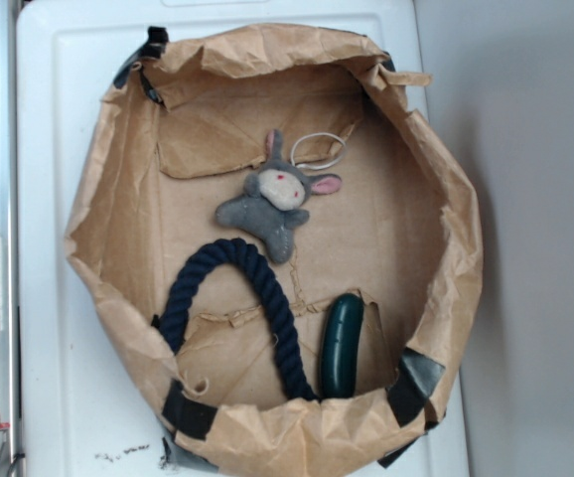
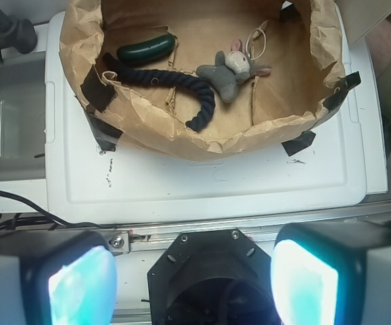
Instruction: Grab the blue rope.
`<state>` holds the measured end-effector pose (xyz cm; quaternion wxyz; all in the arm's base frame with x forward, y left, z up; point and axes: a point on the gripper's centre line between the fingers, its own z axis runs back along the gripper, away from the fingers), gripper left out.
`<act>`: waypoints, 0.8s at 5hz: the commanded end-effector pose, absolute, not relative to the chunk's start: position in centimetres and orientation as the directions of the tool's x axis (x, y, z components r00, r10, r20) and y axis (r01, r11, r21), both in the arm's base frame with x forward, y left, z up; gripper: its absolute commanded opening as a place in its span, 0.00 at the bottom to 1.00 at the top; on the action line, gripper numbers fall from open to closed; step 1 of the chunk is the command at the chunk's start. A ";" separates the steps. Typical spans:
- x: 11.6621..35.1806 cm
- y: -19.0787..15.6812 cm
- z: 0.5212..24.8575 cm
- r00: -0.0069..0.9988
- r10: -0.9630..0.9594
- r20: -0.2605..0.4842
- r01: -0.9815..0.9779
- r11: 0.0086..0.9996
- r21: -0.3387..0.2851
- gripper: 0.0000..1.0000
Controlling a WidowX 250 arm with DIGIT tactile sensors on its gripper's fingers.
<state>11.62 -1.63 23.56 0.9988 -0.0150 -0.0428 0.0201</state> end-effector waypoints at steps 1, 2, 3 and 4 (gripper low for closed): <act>11.6 -1.6 23.6 0.996 0.041 0.085 -0.039 0.999 -0.032 1.00; 14.6 -3.1 23.0 0.996 0.003 0.087 0.002 0.998 -0.058 1.00; 17.8 -3.3 21.9 0.994 0.034 0.109 -0.028 0.998 -0.057 1.00; 21.5 -3.6 20.9 0.993 0.017 0.118 -0.008 0.997 -0.074 1.00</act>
